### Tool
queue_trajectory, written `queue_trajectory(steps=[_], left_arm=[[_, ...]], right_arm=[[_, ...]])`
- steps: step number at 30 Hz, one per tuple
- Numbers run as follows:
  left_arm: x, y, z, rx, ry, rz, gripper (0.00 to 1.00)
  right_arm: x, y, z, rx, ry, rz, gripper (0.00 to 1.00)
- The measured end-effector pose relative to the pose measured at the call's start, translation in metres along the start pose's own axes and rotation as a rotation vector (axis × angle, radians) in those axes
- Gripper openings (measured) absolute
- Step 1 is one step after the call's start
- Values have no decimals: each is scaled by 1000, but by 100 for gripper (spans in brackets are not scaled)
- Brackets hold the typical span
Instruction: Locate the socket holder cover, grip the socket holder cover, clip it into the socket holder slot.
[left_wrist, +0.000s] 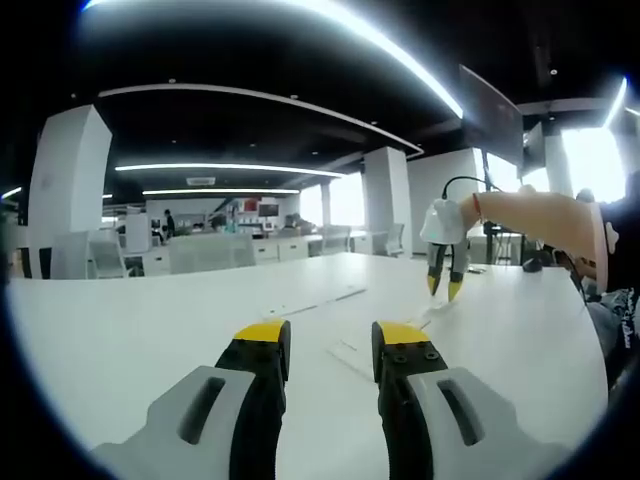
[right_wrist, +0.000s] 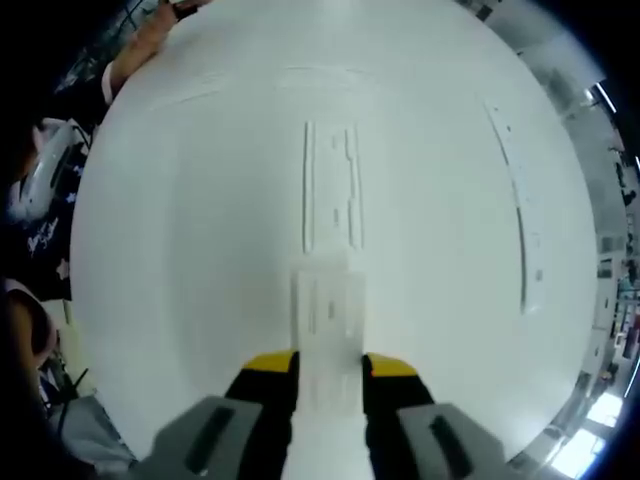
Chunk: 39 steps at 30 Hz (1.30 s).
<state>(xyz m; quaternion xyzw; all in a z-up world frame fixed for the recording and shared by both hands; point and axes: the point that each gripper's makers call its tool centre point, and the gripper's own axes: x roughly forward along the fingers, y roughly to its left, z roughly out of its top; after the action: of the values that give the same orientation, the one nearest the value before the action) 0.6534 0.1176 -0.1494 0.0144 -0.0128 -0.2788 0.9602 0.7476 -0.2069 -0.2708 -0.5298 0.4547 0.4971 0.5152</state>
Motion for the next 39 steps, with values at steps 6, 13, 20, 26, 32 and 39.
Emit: queue_trajectory(steps=[6, 13, 20, 26, 32, 39], left_arm=[[-1, 2, -1, -2, 1, 3, 33], [0, 2, -3, -1, 6, 0, 33], [1, 2, -5, 4, 13, -1, 33], [0, 2, -5, 4, 13, -1, 33], [1, 2, -5, 4, 15, -1, 33], [1, 2, -6, 9, 19, -1, 33]], right_arm=[[3, 1, 6, -8, -14, 9, 27], [7, 0, 8, -14, -17, 15, 27], [9, -2, 10, -20, -20, 27, 27], [11, 1, 12, -26, -20, 33, 27], [13, 4, 15, -30, -26, 41, 27], [13, 4, 16, -28, -29, 45, 27]])
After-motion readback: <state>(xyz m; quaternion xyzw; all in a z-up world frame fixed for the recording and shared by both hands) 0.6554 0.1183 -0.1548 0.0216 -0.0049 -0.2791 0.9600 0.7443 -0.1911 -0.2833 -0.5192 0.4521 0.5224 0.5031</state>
